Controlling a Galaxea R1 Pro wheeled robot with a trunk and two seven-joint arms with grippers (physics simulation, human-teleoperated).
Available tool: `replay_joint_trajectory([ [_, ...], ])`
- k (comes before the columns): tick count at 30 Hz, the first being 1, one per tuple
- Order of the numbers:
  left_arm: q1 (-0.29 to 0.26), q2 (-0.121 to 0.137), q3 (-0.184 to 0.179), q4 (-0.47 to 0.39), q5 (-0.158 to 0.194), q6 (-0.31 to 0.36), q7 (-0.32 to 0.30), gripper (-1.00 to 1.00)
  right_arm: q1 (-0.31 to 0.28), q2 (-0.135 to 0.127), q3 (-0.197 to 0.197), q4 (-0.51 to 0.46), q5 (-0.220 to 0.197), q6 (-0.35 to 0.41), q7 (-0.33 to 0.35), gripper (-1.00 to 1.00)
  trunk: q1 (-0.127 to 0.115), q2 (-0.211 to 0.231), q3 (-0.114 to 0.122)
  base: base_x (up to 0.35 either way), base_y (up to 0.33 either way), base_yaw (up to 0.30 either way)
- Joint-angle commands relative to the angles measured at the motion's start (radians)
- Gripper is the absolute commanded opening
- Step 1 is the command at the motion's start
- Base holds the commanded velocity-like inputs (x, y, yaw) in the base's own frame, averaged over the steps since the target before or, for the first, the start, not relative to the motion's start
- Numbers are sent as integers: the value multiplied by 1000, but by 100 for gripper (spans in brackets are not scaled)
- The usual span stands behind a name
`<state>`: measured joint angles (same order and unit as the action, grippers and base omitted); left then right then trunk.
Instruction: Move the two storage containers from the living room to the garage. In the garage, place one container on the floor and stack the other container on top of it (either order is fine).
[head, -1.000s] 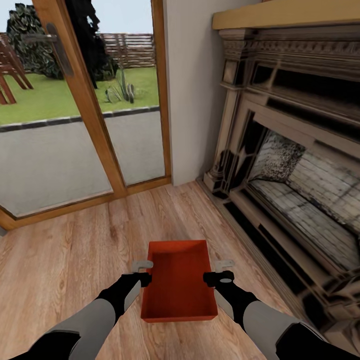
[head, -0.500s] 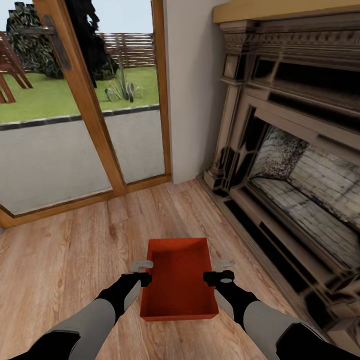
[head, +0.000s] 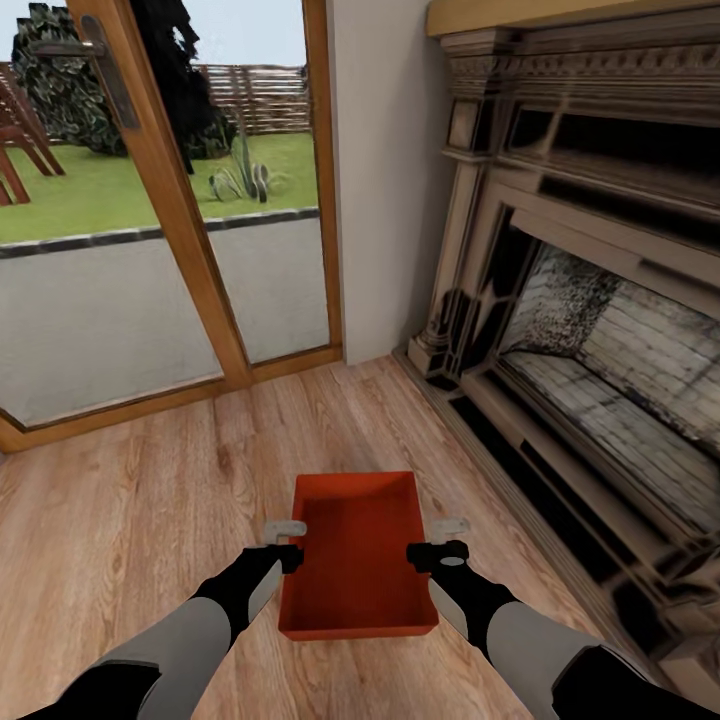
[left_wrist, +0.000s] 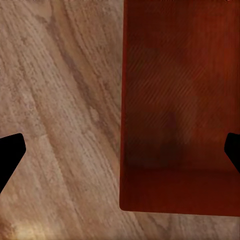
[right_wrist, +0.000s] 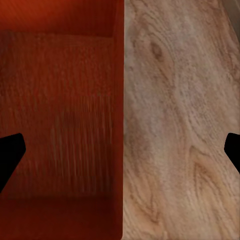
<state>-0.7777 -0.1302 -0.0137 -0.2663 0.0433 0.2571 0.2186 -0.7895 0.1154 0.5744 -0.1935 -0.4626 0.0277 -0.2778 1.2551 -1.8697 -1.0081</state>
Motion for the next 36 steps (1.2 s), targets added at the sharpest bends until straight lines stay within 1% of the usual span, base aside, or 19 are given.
replay_joint_trajectory([
  [1,0,0,-2,-3,5,6,5,100,0,0,9,-1,-7,3,-6,100,0,0,-1,0,0,0],
  [5,0,0,-1,-4,4,6,5,100,0,0,9,-1,-7,3,-6,100,0,0,-1,22,1,0],
  [12,0,0,-2,-6,3,7,6,100,0,-1,9,-1,-7,3,-6,100,0,0,-1,214,37,0],
  [17,0,-1,-2,-2,4,8,6,100,0,-2,9,1,-8,14,-6,100,0,0,-1,38,4,0],
  [18,0,-1,-2,-1,4,11,5,100,-1,-2,10,1,-8,33,-6,100,0,0,-1,5,1,0],
  [20,0,-2,0,-1,7,22,1,100,-1,-3,9,2,-8,122,-6,100,0,0,-1,3,0,0],
  [21,0,-2,3,1,10,32,1,100,-1,-3,9,1,-8,152,-8,100,0,0,-1,1,0,0],
  [22,0,-2,4,1,11,60,2,100,-1,-2,9,1,-8,175,-11,100,0,0,-1,0,0,0],
  [23,0,-2,6,0,11,101,7,100,-1,-2,9,1,-8,191,-13,100,0,0,-1,0,0,0],
  [24,0,-2,7,-2,10,170,17,100,-2,-3,9,0,-8,210,-16,100,0,0,-1,0,0,0],
  [26,0,-2,7,-5,9,201,21,100,-2,-3,9,0,-8,223,-19,100,0,0,-1,0,0,0],
  [29,0,-2,7,-7,8,216,23,100,-1,-3,9,0,-9,254,-24,100,0,0,-1,0,0,0],
  [31,0,-2,6,-8,8,216,24,100,-1,-3,9,-1,-9,262,-28,100,0,0,-1,0,0,0],
  [36,0,-2,5,-8,7,216,25,100,-2,-3,9,-1,-10,262,-34,100,0,0,-1,0,0,0],
])
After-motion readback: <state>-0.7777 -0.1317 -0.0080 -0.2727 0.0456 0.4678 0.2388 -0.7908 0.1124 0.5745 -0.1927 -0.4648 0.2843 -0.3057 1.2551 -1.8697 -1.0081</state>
